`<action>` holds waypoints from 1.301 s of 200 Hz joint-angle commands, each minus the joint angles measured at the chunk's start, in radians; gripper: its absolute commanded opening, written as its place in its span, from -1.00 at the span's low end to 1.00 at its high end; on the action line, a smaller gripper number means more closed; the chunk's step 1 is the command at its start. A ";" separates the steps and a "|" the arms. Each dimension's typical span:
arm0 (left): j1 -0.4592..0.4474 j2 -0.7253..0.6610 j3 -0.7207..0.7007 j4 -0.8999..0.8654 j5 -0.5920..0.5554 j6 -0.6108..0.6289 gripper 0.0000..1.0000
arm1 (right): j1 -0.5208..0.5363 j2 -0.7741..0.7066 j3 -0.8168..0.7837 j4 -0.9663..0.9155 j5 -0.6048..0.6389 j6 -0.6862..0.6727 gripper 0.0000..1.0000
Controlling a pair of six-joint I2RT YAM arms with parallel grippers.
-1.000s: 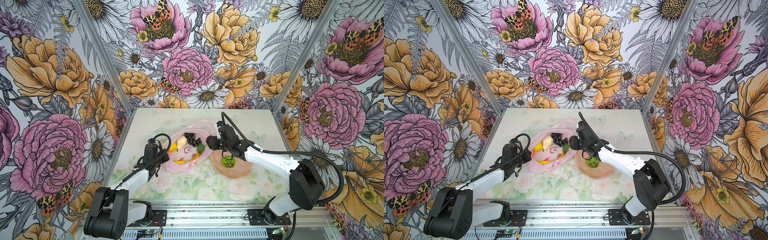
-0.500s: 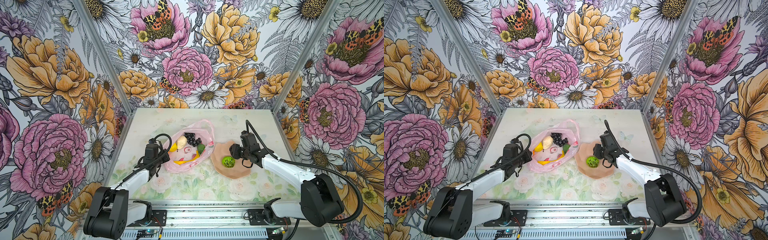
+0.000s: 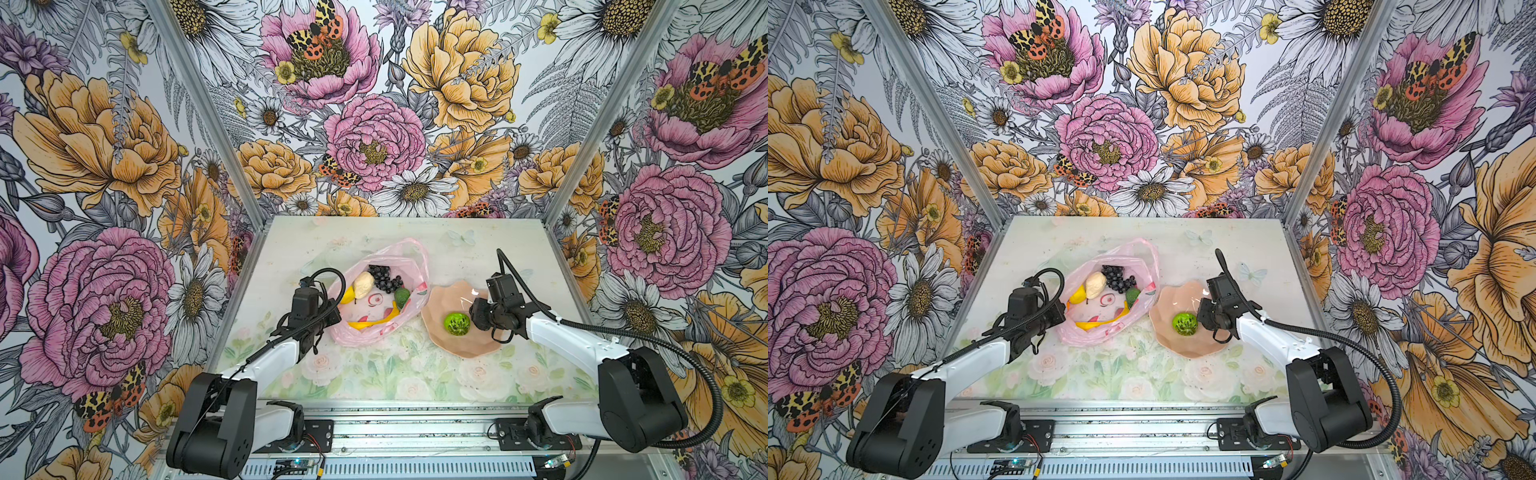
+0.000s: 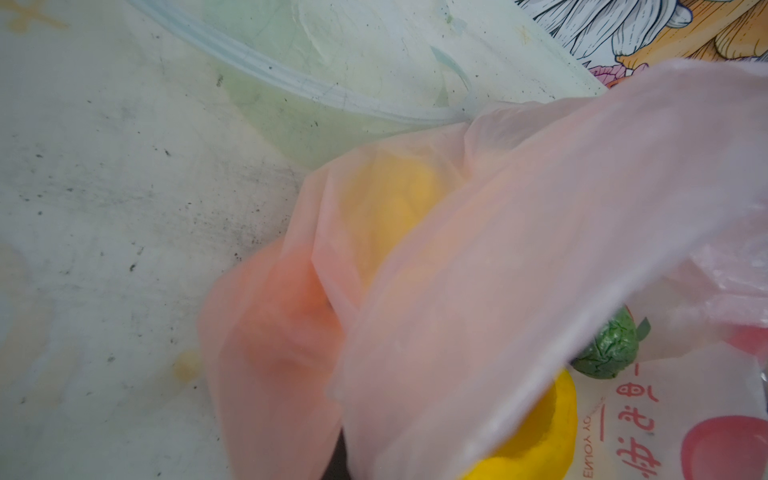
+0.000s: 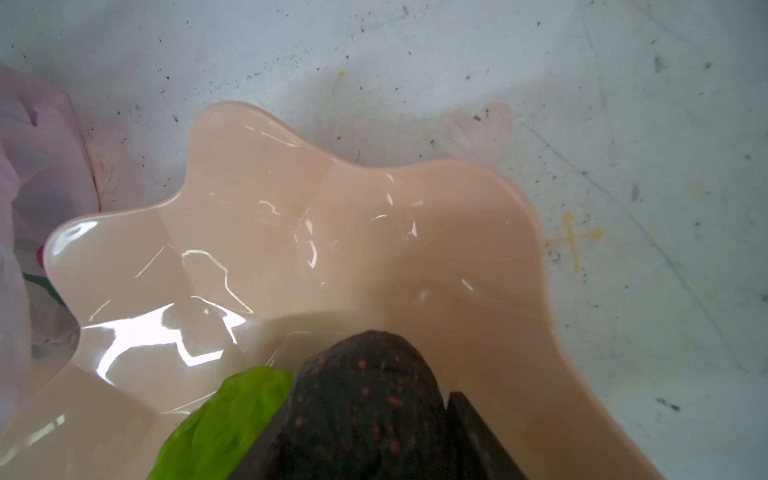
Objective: Take fruits out of the plastic bag
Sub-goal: Place the fruit on the plate.
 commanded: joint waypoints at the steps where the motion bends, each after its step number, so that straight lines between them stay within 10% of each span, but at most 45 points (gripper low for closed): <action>1: -0.011 0.002 0.014 0.003 -0.022 0.023 -1.00 | 0.000 0.003 0.003 0.000 0.031 -0.011 -0.15; 160: -0.017 0.003 0.014 0.003 -0.022 0.024 -1.00 | 0.042 -0.033 0.070 -0.054 0.071 -0.025 0.37; 260: -0.142 -0.036 0.039 0.011 -0.026 0.098 -1.00 | 0.432 0.162 0.462 -0.114 0.246 -0.020 0.49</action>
